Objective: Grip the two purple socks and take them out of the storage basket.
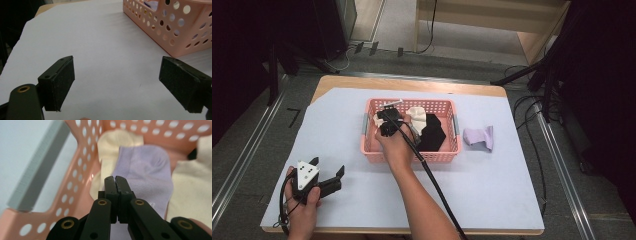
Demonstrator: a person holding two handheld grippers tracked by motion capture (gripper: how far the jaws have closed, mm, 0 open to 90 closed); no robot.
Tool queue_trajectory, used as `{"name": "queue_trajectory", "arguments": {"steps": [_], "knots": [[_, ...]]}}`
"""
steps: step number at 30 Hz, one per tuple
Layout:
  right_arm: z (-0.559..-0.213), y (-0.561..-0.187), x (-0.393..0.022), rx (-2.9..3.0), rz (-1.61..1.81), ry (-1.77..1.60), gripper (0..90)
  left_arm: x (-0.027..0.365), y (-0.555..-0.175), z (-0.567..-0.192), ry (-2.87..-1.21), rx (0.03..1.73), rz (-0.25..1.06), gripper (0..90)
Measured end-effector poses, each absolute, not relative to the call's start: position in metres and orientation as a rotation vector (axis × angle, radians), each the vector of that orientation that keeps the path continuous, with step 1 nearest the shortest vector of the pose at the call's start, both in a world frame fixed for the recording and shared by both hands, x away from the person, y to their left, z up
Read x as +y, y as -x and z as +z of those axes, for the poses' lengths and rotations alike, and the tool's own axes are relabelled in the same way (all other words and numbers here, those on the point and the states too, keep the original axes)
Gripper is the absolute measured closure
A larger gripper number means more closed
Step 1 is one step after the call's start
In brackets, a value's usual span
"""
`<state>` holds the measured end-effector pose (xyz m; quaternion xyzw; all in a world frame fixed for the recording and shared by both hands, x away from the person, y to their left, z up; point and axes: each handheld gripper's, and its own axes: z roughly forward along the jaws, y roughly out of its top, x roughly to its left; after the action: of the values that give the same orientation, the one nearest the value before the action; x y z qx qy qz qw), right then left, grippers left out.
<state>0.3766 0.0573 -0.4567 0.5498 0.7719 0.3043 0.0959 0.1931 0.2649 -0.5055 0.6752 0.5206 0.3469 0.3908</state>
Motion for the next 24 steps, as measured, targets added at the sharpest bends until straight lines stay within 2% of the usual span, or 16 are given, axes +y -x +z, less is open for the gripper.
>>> {"name": "queue_trajectory", "arguments": {"steps": [8,24], "knots": [[-0.441,-0.357,0.033,2.035,1.286,-1.441,90.0,0.265,-0.194,-0.506,-1.719,1.324,0.882,14.0],[-0.396,-0.336,-0.007,1.825,1.503,-1.146,90.0,0.264,-0.194,-0.506,-1.72,1.326,0.882,14.0]]}}
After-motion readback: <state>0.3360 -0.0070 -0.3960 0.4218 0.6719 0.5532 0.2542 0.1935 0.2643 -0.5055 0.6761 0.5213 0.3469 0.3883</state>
